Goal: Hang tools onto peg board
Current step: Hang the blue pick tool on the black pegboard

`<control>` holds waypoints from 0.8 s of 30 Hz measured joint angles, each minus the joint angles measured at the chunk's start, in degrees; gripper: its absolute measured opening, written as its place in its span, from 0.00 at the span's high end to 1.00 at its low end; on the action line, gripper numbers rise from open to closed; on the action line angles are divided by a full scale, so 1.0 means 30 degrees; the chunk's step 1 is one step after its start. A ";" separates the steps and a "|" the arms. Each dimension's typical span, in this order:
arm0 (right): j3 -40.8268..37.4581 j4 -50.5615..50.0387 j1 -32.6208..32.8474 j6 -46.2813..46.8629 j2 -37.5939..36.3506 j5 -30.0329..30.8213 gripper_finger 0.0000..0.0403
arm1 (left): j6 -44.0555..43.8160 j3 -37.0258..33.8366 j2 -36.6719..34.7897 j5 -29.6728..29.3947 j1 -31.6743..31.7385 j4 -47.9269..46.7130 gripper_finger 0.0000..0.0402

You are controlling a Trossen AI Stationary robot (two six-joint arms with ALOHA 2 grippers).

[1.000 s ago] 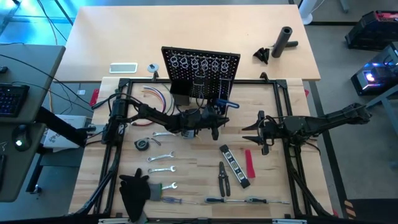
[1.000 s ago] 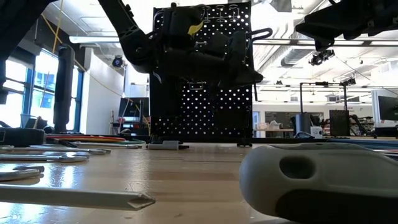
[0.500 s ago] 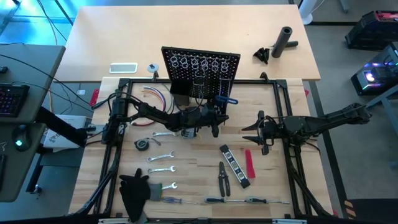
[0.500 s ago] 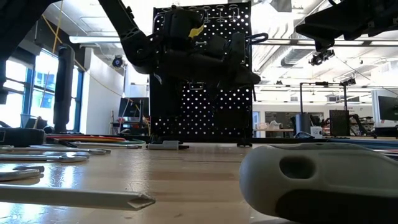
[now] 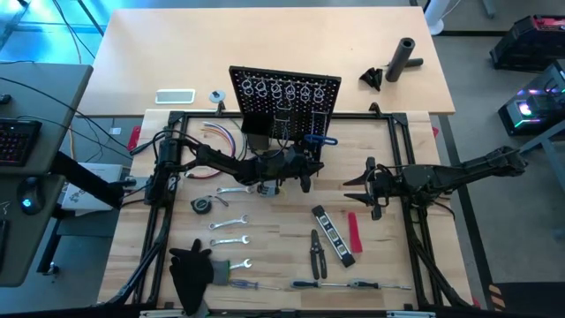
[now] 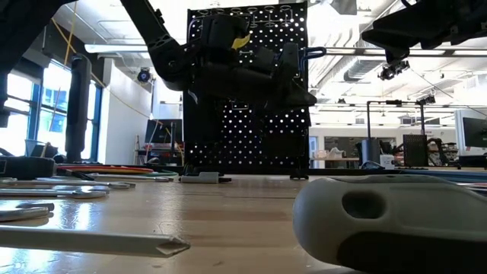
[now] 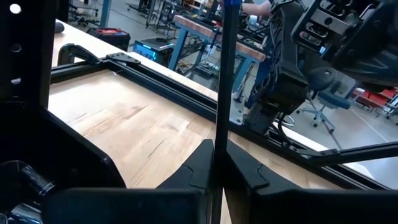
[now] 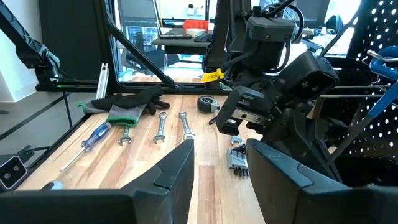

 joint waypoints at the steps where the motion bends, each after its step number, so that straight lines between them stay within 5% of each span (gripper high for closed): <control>1: 0.0000 0.0000 0.0003 0.0000 0.0000 0.0002 0.65 | -0.0022 0.0000 0.0000 0.0000 0.0000 0.0000 0.95; 17: 0.0000 -0.0156 0.0005 0.0702 -0.0002 0.0087 0.65 | -0.1638 0.0000 0.0000 -0.0405 -0.0076 -0.1010 0.64; 24: -0.0007 -0.0426 -0.0214 0.0503 0.0007 0.1321 0.65 | -0.2332 0.0000 0.0000 -0.0541 -0.0549 -0.1559 0.59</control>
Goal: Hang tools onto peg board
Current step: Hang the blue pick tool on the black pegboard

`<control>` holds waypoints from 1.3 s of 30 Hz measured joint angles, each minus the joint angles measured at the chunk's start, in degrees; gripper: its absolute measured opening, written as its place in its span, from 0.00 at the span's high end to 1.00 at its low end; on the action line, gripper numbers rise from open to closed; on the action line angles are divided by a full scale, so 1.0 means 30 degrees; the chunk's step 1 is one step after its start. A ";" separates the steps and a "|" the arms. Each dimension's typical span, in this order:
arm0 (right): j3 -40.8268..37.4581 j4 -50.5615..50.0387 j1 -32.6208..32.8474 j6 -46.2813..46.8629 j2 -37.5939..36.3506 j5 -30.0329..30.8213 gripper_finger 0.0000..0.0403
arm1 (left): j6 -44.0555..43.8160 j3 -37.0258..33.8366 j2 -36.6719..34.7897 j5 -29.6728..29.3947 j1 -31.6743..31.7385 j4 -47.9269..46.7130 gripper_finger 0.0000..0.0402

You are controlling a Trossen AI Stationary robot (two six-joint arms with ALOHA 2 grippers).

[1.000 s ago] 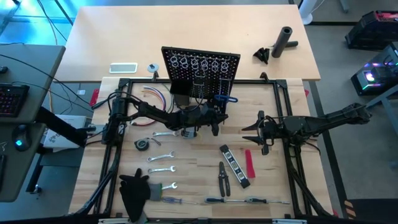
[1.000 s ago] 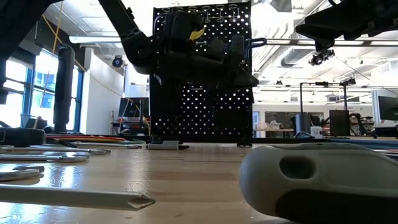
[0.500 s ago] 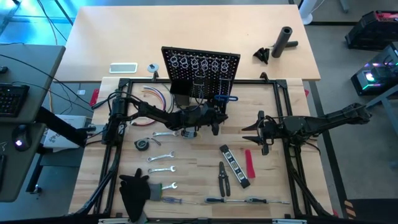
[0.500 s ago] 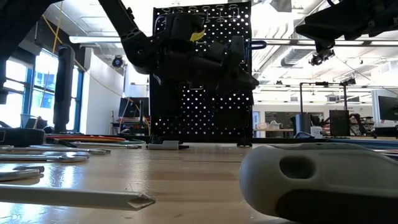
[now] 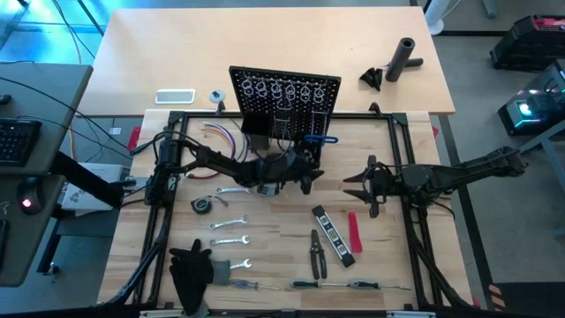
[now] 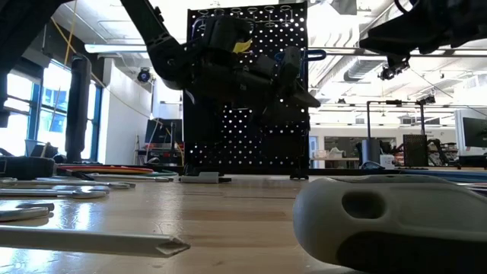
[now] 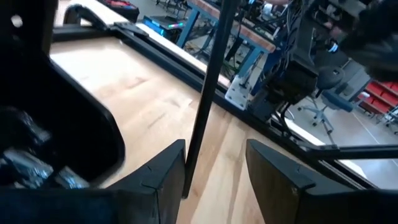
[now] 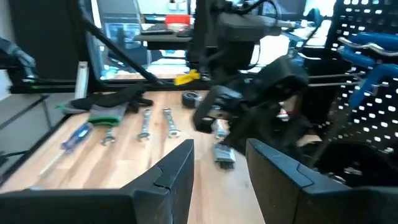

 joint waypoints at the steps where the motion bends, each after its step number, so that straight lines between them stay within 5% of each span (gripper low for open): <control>1: 0.0000 -0.0043 -0.0181 -0.0003 -0.0007 0.0032 0.65 | -0.0097 0.0000 0.0000 -0.0023 -0.0085 -0.0160 0.59; 12: -0.0087 -0.0428 -0.2575 -0.0008 0.1015 -0.1713 0.65 | -0.0491 0.0000 0.0000 -0.0833 -0.1191 -0.1270 0.59; 39: -0.0087 0.6242 -0.9330 -0.0517 0.7905 -0.6686 0.65 | -0.1525 0.0000 0.0007 -0.3708 -0.4534 -0.4634 0.59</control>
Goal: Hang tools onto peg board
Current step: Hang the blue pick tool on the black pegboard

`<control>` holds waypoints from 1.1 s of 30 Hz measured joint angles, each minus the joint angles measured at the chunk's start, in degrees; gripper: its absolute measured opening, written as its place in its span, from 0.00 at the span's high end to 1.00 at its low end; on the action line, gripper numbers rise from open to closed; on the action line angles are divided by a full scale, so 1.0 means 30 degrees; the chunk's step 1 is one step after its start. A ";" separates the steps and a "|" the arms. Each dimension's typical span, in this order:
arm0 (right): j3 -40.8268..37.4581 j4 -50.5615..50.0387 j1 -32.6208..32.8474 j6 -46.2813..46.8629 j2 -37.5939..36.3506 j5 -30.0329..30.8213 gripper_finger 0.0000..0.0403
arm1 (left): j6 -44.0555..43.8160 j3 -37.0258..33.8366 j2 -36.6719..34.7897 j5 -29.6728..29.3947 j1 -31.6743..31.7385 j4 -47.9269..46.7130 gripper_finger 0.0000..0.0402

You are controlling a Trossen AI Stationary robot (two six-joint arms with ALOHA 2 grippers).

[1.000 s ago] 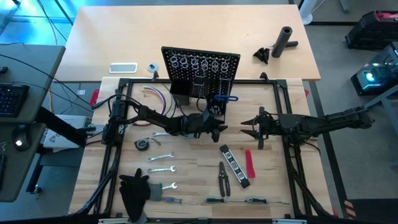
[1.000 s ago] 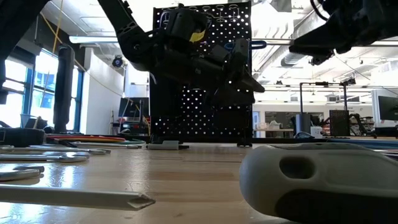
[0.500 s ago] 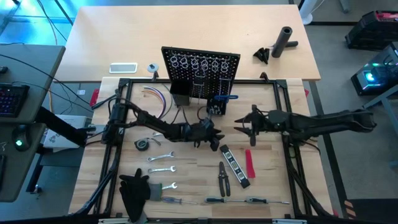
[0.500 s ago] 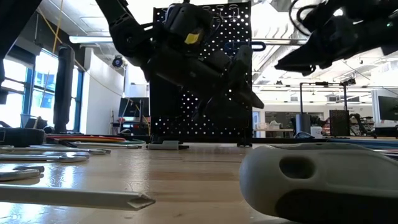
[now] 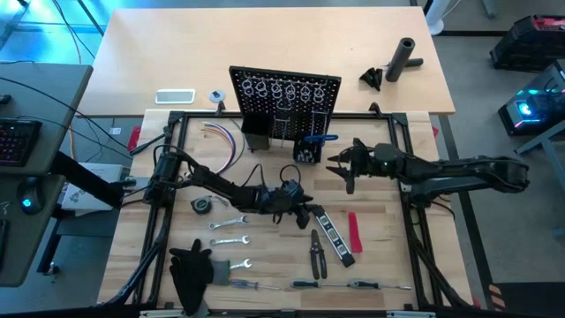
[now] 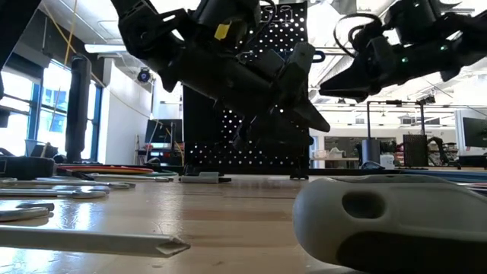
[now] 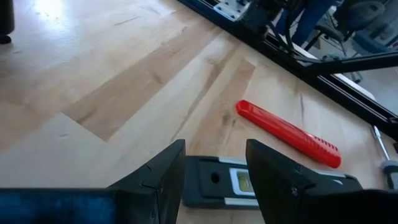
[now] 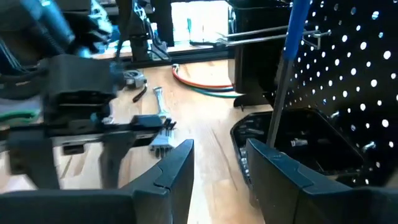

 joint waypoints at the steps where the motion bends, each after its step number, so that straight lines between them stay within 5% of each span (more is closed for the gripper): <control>1: 0.0000 0.0403 -0.0231 0.0000 0.0305 -0.0373 0.65 | 0.0020 0.0000 0.0000 -0.0139 -0.0100 0.0000 0.59; 11: 0.0005 0.4620 -0.1448 0.0046 0.2712 -0.1530 0.65 | 0.0043 0.0000 0.0007 -0.0486 -0.0648 0.0007 0.59; 28: 0.1203 0.4370 -0.1985 -0.0432 0.3661 -0.2793 0.65 | 0.0269 0.0000 0.0022 -0.0890 -0.0679 0.0222 0.59; 33: 0.1639 0.4396 -0.1978 -0.0415 0.4767 -0.2810 0.73 | 0.0250 0.0000 0.0022 -0.0894 -0.0727 0.0271 0.59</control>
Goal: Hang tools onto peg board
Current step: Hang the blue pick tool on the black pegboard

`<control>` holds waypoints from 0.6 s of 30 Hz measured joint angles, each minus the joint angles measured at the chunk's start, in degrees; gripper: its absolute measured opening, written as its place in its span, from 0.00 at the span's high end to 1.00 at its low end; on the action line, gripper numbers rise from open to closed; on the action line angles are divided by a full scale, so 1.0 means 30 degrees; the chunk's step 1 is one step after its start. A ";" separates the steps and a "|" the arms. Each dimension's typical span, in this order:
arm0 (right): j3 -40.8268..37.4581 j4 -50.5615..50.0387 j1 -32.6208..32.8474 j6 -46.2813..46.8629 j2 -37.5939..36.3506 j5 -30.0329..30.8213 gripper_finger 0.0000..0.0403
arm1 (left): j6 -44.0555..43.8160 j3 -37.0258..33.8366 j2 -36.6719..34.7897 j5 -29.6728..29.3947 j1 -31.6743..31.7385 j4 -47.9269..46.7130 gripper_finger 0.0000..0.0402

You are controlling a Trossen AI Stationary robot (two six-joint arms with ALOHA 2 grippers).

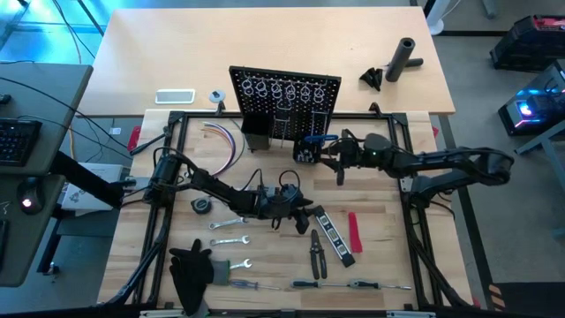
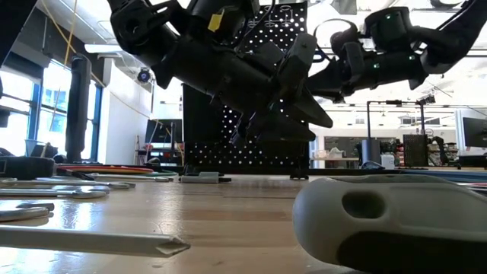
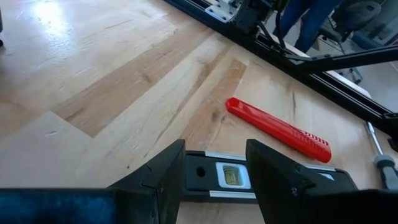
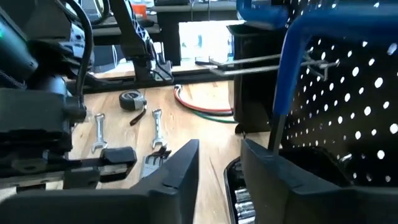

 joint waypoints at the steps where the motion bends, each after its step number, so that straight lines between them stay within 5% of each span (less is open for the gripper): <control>1: 0.0000 0.0033 0.0000 -0.0013 0.0102 -0.0007 0.76 | -0.0016 0.0000 0.0000 0.0000 -0.0023 -0.0002 0.59; 10: 0.0000 -0.0025 -0.0081 -0.0502 0.0173 -0.0456 0.98 | 0.0111 0.0000 0.0000 0.0000 -0.0164 -0.0115 0.59; 18: -0.0007 -0.0026 -0.0080 -0.0597 0.0173 -0.0558 1.00 | 0.0288 0.0000 0.0000 0.0000 -0.0184 -0.0147 0.59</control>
